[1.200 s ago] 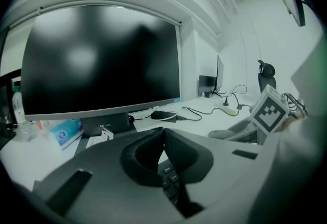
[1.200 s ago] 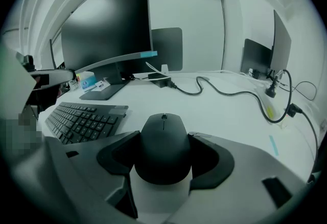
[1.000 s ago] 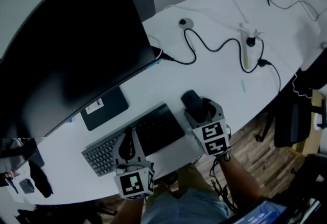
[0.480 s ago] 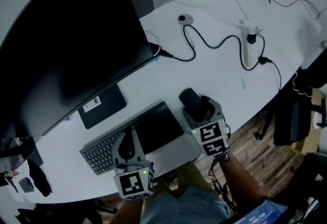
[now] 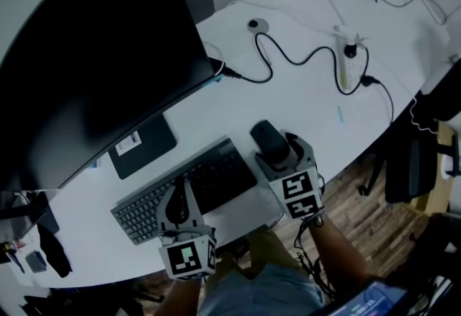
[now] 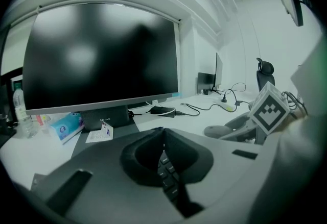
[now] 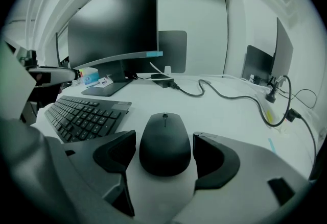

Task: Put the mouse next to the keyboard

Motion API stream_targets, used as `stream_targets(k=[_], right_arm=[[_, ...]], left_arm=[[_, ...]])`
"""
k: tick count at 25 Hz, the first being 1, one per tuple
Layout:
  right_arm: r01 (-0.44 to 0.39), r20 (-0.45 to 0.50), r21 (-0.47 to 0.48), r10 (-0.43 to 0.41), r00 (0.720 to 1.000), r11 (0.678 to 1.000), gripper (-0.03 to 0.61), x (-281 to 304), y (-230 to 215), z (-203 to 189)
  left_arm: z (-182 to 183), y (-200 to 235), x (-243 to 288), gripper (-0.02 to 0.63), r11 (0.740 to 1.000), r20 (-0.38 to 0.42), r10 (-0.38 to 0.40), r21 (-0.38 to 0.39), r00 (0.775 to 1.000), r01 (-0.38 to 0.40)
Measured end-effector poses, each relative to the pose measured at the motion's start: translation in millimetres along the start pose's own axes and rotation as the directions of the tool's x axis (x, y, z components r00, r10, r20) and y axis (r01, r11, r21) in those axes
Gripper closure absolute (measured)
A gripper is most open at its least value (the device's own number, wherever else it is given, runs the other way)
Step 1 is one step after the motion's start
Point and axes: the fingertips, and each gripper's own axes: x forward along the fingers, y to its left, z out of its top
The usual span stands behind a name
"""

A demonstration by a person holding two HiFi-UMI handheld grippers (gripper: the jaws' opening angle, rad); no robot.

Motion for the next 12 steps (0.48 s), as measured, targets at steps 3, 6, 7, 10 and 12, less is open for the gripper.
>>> stream_targets(k=[3, 6, 7, 10, 12], right_arm=[[0.007, 0.021, -0.003, -0.007, 1.000, 1.000, 0.216, -9.9, 0.0, 7.7], [0.012, 0.055, -0.008, -0.011, 0.998, 1.000, 0.216, -24.2, 3.3, 21.9], [0.012, 0.071, -0.006, -0.012, 0.997, 1.000, 0.216, -30.7, 6.1, 28.1], [0.016, 0.131, -0.003, -0.016, 0.991, 1.000, 0.221, -54.8, 18.3, 49.9], [0.021, 0.174, 0.002, -0.021, 0.984, 1.000, 0.227, -74.1, 28.2, 65.3]], left_arm=[[5.4, -0.8, -6.2, 0.609, 1.000, 0.013, 0.001, -0.007, 1.000, 0.000], [19.9, -2.0, -20.0, 0.609, 1.000, 0.050, -0.001, 0.007, 0.999, 0.001], [24.9, -1.5, -26.0, 0.609, 1.000, 0.061, -0.003, 0.013, 0.998, 0.002], [45.3, 4.0, -44.2, 0.609, 1.000, 0.114, 0.002, 0.031, 0.993, -0.006], [60.2, 8.0, -57.3, 0.609, 0.999, 0.151, 0.009, 0.033, 0.988, -0.014]])
